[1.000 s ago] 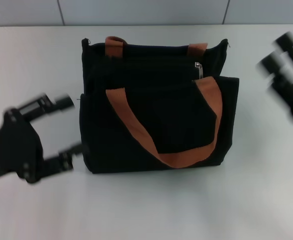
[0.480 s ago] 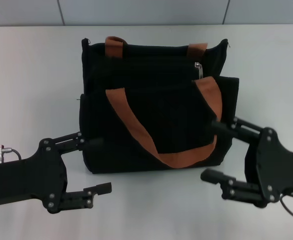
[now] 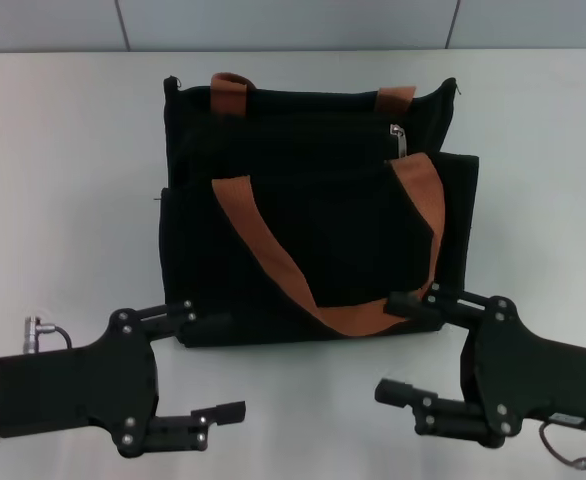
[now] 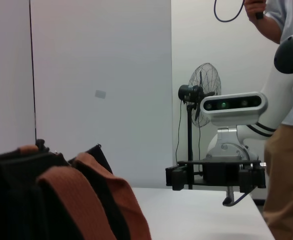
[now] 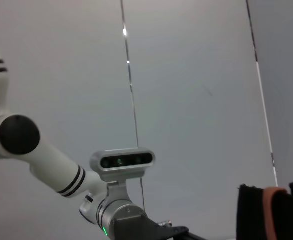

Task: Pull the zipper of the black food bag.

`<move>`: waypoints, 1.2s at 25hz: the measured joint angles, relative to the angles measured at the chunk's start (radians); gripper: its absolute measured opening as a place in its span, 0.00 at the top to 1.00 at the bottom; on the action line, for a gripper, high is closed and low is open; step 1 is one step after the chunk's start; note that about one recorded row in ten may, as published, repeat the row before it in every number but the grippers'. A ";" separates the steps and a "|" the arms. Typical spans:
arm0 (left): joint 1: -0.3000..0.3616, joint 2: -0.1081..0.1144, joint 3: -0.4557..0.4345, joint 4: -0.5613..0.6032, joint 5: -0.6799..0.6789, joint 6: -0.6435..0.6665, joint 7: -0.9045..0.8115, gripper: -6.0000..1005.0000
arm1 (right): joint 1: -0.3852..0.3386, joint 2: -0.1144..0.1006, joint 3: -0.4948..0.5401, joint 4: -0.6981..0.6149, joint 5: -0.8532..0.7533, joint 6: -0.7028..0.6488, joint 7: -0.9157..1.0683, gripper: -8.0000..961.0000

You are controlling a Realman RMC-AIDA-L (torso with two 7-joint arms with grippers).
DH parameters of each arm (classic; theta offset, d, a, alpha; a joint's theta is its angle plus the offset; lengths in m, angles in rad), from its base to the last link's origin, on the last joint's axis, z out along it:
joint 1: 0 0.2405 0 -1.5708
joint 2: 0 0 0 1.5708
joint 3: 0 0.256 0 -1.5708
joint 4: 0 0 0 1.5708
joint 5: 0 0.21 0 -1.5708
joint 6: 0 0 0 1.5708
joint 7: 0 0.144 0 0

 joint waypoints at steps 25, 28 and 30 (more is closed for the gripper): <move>-0.005 -0.002 0.000 -0.158 0.058 -0.062 0.071 0.23 | 0.009 0.001 -0.007 0.136 -0.007 0.154 -0.062 0.24; -0.005 -0.002 0.000 -0.158 0.058 -0.063 0.071 0.23 | 0.003 0.002 -0.007 0.136 -0.007 0.148 -0.062 0.24; -0.005 -0.003 0.000 -0.158 0.058 -0.064 0.071 0.23 | 0.003 0.002 -0.009 0.137 -0.008 0.147 -0.063 0.24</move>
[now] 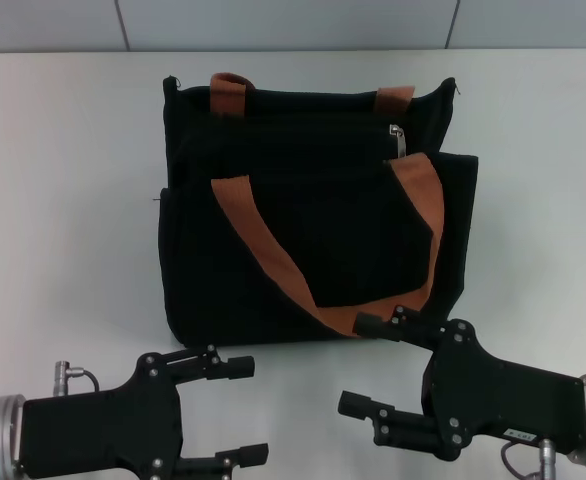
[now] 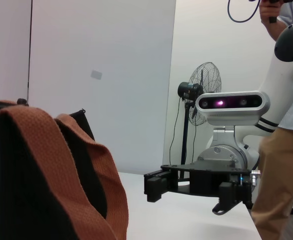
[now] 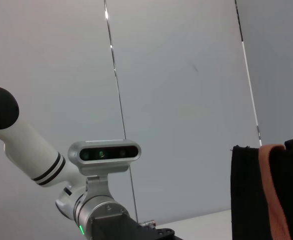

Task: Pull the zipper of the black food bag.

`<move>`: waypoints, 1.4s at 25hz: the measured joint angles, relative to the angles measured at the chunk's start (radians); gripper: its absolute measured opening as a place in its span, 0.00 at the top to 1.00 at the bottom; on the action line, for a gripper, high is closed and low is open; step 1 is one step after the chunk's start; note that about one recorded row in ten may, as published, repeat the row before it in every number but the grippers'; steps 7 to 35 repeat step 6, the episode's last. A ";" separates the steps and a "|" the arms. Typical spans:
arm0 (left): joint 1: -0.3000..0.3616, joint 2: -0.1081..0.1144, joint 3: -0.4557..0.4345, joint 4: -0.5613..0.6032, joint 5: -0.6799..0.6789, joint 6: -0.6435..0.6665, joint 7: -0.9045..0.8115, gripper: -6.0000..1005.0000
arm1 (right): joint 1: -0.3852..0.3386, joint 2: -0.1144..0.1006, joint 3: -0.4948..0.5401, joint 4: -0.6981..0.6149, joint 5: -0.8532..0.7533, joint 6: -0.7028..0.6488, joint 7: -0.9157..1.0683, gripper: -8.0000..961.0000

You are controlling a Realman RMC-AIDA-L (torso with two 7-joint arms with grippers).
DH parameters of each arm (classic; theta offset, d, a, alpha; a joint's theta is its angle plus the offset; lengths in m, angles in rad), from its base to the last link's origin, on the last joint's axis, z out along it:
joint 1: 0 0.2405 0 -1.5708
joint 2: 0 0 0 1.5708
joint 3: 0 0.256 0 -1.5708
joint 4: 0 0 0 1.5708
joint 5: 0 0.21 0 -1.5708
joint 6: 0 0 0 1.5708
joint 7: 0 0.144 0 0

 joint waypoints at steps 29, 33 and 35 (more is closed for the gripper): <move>-0.002 -0.001 -0.007 0.000 -0.001 -0.001 0.000 0.23 | 0.004 0.000 -0.002 0.012 -0.002 0.003 0.000 0.24; -0.002 -0.001 -0.007 0.000 -0.001 -0.001 0.000 0.23 | 0.004 0.000 -0.002 0.012 -0.002 0.003 0.000 0.24; -0.002 -0.001 -0.007 0.000 -0.001 -0.001 0.000 0.23 | 0.004 0.000 -0.002 0.012 -0.002 0.003 0.000 0.24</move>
